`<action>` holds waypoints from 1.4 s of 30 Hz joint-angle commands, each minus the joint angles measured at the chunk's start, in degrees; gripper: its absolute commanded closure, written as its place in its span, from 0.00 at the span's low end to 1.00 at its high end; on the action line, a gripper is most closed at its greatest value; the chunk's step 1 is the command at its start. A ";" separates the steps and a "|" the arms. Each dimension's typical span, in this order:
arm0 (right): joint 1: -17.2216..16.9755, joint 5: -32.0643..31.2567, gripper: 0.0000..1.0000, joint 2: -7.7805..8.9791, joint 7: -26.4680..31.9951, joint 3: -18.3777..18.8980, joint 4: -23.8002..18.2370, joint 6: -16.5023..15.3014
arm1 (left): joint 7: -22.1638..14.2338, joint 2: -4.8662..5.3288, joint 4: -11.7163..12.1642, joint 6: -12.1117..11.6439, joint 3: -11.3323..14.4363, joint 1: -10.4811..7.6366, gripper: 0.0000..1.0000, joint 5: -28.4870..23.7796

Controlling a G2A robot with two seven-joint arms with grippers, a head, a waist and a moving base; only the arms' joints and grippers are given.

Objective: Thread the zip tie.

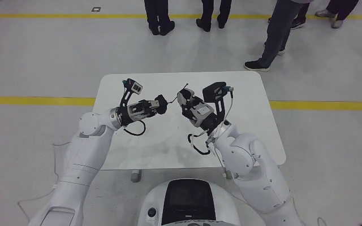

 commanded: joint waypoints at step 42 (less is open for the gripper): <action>0.34 0.65 1.00 0.71 -0.72 -0.63 -0.22 1.04 | 0.00 0.00 0.00 0.00 0.00 0.00 1.00 0.00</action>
